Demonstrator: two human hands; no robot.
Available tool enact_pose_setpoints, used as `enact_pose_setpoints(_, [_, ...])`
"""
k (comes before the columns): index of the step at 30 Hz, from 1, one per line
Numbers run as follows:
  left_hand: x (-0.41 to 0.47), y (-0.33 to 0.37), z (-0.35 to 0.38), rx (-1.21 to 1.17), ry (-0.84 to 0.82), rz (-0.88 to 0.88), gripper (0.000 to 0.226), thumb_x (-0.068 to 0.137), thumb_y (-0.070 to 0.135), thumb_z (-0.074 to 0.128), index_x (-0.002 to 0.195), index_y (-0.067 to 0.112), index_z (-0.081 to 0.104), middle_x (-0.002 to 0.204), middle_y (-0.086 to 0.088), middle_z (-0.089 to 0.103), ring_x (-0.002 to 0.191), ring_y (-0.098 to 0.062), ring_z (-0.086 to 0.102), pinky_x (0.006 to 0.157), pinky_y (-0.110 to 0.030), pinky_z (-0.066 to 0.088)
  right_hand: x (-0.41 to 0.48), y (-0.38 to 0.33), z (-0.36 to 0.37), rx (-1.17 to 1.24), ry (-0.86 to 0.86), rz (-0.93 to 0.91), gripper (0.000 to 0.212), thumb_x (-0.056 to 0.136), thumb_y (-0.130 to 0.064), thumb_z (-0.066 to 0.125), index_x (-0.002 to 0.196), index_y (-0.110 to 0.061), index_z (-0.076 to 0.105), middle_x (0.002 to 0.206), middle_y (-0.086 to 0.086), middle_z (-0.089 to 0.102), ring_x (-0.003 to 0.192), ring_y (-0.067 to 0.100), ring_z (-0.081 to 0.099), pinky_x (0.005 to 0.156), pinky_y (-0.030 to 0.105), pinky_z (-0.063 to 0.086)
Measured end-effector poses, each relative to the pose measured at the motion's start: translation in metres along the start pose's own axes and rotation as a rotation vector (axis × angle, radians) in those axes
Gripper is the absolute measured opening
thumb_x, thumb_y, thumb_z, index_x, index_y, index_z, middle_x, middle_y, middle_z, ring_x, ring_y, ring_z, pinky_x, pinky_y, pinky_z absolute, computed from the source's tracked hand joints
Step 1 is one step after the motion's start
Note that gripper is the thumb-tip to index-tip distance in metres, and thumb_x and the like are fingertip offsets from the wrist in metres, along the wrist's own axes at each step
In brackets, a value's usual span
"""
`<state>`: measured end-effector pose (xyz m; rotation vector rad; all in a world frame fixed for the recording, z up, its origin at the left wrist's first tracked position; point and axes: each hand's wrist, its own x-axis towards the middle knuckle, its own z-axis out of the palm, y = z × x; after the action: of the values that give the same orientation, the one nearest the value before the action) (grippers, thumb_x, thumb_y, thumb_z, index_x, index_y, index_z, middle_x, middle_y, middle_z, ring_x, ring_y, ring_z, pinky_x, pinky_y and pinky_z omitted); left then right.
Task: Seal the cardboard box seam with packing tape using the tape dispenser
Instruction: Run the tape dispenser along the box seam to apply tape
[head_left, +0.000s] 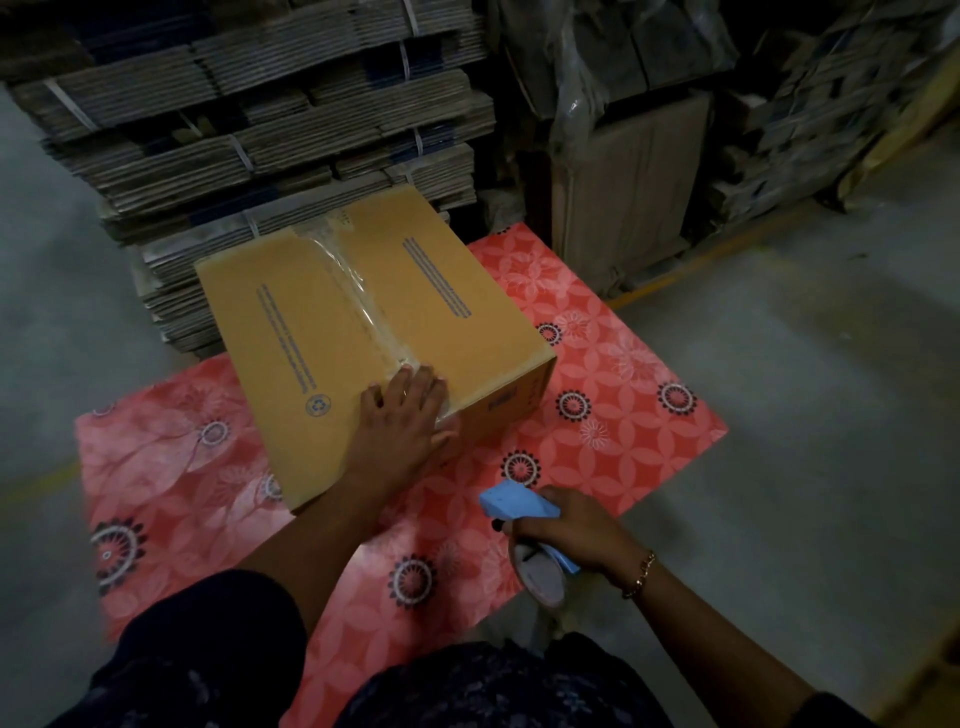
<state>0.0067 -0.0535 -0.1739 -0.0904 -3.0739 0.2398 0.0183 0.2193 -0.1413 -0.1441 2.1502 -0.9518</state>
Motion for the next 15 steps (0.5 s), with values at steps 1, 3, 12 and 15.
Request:
enact_pose_setpoints(1, [0.0,0.001,0.0,-0.009,-0.009,0.003,0.073,0.094,0.062,0.039,0.144,0.01,0.044,0.152,-0.017,0.048,0.135,-0.038,0.048,0.091,-0.054,0.041,-0.003,0.001,-0.001,0.034,-0.001,-0.01,0.016,0.079,-0.047,0.082,0.084,-0.035,0.072,0.065,-0.015,0.074,0.055,-0.008,0.065,0.051,0.008,0.041])
enact_pose_setpoints(3, [0.0,0.001,-0.002,-0.024,-0.031,0.013,0.075,0.088,0.06,0.053,0.143,0.01,0.045,0.151,-0.017,0.049,0.133,-0.039,0.049,0.09,-0.054,0.042,-0.011,0.004,-0.005,0.084,0.01,-0.02,0.014,0.081,-0.042,0.082,0.086,-0.033,0.073,0.065,-0.017,0.076,0.058,-0.006,0.068,0.054,0.01,0.044])
enact_pose_setpoints(12, [-0.007,-0.012,-0.001,-0.161,0.048,0.012,0.068,0.099,0.065,0.028,0.154,0.026,0.037,0.162,-0.004,0.039,0.148,-0.025,0.035,0.103,-0.048,0.037,-0.027,0.005,-0.009,0.145,0.038,-0.072,0.04,0.076,-0.049,0.081,0.103,-0.021,0.073,0.085,-0.001,0.084,0.08,0.019,0.08,0.082,0.043,0.06])
enact_pose_setpoints(15, [-0.006,-0.01,0.004,-0.118,0.035,0.006,0.066,0.099,0.06,0.035,0.153,0.022,0.039,0.159,-0.008,0.043,0.145,-0.03,0.039,0.102,-0.052,0.04,-0.028,0.003,-0.007,0.155,0.047,-0.09,0.035,0.079,-0.044,0.082,0.102,-0.02,0.072,0.084,-0.001,0.084,0.079,0.018,0.079,0.078,0.039,0.059])
